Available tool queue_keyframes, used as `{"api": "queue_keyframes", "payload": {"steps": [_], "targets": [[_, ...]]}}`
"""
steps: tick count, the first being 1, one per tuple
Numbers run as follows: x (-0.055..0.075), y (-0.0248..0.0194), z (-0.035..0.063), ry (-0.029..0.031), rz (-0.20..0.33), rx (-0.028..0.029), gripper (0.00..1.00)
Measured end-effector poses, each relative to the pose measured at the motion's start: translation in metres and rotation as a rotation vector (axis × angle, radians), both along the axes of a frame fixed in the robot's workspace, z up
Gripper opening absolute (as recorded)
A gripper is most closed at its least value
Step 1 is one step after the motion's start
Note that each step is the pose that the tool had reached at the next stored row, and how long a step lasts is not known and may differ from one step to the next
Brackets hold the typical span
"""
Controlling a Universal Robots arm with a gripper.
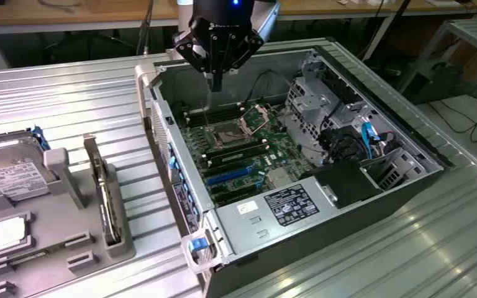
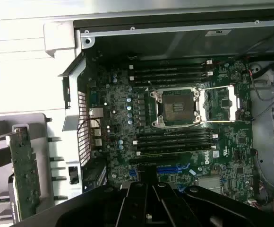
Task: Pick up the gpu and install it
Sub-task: 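Reach for the gpu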
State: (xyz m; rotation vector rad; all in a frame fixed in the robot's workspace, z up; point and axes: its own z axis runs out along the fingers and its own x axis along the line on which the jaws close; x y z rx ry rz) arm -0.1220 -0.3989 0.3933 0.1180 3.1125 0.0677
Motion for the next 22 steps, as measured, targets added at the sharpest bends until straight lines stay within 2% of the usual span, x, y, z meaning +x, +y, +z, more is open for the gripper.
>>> {"api": "queue_keyframes", "payload": {"steps": [3, 22], "targets": [[-0.007, 0.0, 0.0, 0.0, 0.0, 0.0, 0.11], [-0.021, 0.0, 0.0001, 0.0001, 0.0, -0.0001, 0.11]]}}
